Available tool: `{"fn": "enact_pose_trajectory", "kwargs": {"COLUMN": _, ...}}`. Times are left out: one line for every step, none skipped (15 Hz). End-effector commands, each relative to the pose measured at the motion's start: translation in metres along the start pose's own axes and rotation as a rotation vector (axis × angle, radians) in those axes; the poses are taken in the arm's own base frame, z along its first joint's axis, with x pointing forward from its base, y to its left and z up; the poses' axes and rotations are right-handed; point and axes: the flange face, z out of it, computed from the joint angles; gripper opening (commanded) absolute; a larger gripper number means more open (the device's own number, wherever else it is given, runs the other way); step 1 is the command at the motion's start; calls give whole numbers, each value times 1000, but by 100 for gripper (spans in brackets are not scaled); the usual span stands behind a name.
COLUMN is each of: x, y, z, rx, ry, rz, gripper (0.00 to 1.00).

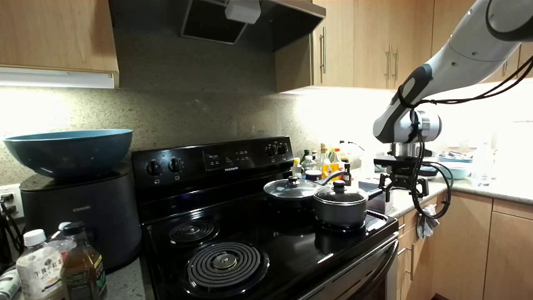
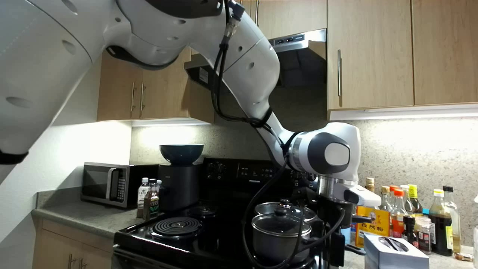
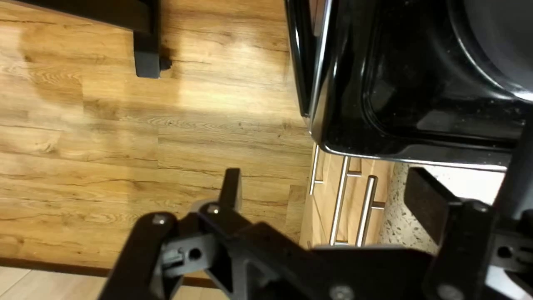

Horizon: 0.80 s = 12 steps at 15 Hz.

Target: Twist the handle to the right

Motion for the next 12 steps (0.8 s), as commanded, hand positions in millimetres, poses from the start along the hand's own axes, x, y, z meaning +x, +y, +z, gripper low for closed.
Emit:
{"fn": "enact_pose_trajectory", "kwargs": {"x": 7, "y": -12, "z": -11, "rx": 16, "ry": 42, "rz": 76, "gripper": 100}}
{"fn": "enact_pose_trajectory", "kwargs": {"x": 7, "y": -16, "z": -15, "rx": 20, "ry": 50, "rz": 80, "gripper": 100}}
{"fn": "enact_pose_trajectory", "kwargs": {"x": 7, "y": -20, "z": -19, "rx": 23, "ry": 58, "rz": 84, "gripper": 100}}
{"fn": "enact_pose_trajectory", "kwargs": {"x": 7, "y": -24, "z": -23, "rx": 28, "ry": 64, "rz": 82, "gripper": 100}}
{"fn": "enact_pose_trajectory", "kwargs": {"x": 7, "y": -28, "z": -26, "rx": 32, "ry": 68, "rz": 76, "gripper": 100}}
{"fn": "enact_pose_trajectory", "kwargs": {"x": 7, "y": -31, "z": -29, "rx": 36, "ry": 72, "rz": 72, "gripper": 100}}
{"fn": "enact_pose_trajectory", "kwargs": {"x": 6, "y": -33, "z": -32, "rx": 38, "ry": 74, "rz": 64, "gripper": 100}}
{"fn": "enact_pose_trajectory", "kwargs": {"x": 6, "y": -36, "z": -33, "rx": 38, "ry": 78, "rz": 62, "gripper": 100}}
{"fn": "enact_pose_trajectory", "kwargs": {"x": 6, "y": -38, "z": -35, "rx": 39, "ry": 80, "rz": 58, "gripper": 100}}
{"fn": "enact_pose_trajectory", "kwargs": {"x": 6, "y": -39, "z": -37, "rx": 41, "ry": 84, "rz": 55, "gripper": 100}}
{"fn": "enact_pose_trajectory", "kwargs": {"x": 5, "y": -40, "z": -38, "rx": 42, "ry": 89, "rz": 53, "gripper": 100}}
{"fn": "enact_pose_trajectory", "kwargs": {"x": 2, "y": -40, "z": -40, "rx": 39, "ry": 86, "rz": 41, "gripper": 100}}
